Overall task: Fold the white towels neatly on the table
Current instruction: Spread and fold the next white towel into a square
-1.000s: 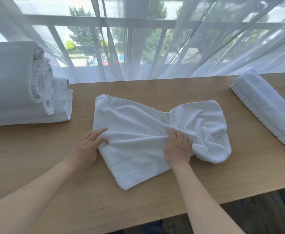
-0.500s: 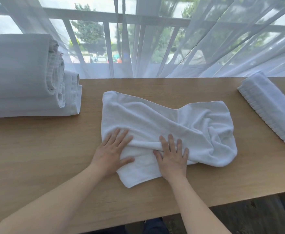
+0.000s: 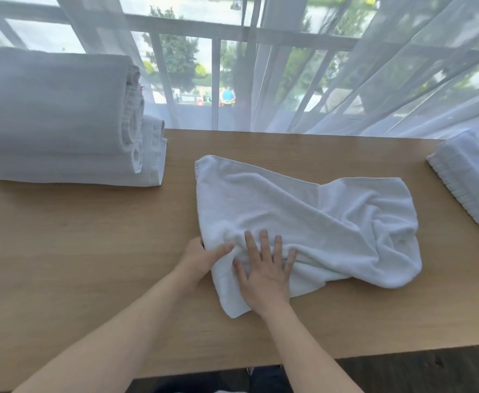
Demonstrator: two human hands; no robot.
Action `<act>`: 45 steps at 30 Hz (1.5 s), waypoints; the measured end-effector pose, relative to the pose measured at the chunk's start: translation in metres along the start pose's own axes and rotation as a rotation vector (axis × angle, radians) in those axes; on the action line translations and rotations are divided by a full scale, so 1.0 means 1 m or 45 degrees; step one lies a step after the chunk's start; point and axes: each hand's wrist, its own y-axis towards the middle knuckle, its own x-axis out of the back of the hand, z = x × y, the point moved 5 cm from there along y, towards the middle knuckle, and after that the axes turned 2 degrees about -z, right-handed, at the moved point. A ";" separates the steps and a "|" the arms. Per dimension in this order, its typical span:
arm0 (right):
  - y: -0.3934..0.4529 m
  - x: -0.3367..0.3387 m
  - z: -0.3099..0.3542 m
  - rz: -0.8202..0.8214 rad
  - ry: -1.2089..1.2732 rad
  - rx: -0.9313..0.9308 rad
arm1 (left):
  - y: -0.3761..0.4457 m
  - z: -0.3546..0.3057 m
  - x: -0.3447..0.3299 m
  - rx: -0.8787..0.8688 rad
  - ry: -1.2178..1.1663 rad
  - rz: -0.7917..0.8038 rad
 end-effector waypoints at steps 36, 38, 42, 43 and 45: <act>0.031 0.031 -0.017 0.169 0.128 0.058 | -0.070 0.053 0.036 0.079 0.518 -0.407; 0.020 0.031 -0.028 0.146 0.123 0.126 | -0.073 0.054 0.050 0.046 0.559 -0.527; -0.015 0.027 -0.060 0.098 0.100 0.203 | -0.084 0.057 0.057 -0.119 0.831 -0.791; -0.024 0.026 -0.070 0.088 0.123 0.207 | -0.087 0.056 0.051 -0.204 1.002 -0.870; -0.040 0.026 -0.094 0.063 0.180 0.196 | -0.088 0.051 0.021 -0.387 1.244 -0.873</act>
